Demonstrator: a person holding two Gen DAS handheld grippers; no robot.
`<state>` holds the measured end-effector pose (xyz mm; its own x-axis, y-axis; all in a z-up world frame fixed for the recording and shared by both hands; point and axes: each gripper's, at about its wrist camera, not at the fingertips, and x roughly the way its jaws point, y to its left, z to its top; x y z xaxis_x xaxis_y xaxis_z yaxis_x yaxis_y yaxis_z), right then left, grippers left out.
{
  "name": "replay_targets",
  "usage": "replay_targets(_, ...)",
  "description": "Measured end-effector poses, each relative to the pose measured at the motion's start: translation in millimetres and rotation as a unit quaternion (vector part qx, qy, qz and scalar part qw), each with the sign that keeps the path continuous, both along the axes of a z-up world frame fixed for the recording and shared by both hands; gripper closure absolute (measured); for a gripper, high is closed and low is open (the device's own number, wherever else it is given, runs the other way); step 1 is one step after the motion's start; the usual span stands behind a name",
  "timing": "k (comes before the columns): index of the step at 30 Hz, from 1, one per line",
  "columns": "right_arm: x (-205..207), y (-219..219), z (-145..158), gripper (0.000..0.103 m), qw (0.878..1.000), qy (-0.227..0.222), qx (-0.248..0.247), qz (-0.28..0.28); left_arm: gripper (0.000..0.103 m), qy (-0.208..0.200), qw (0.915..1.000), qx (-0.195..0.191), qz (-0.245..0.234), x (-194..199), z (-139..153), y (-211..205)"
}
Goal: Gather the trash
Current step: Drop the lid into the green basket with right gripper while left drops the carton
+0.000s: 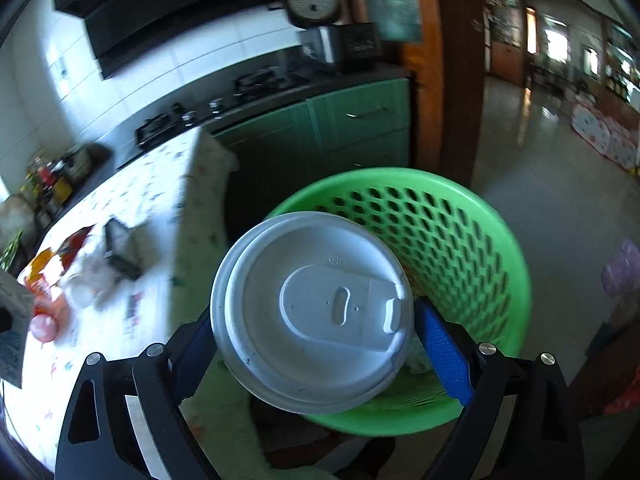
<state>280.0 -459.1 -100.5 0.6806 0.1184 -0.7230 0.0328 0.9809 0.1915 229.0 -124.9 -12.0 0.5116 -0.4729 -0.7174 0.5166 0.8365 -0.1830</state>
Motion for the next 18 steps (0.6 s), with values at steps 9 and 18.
replay_targets(9, 20, -34, -21, 0.01, 0.999, 0.011, -0.006, -0.033, 0.06, -0.003, 0.9996, -0.005, -0.028, 29, 9, -51)
replay_targets(18, 3, -43, -12, 0.01, 0.999, -0.011, -0.006, -0.041, 0.06, -0.003, 0.9981, -0.004, -0.062, 51, 12, -111)
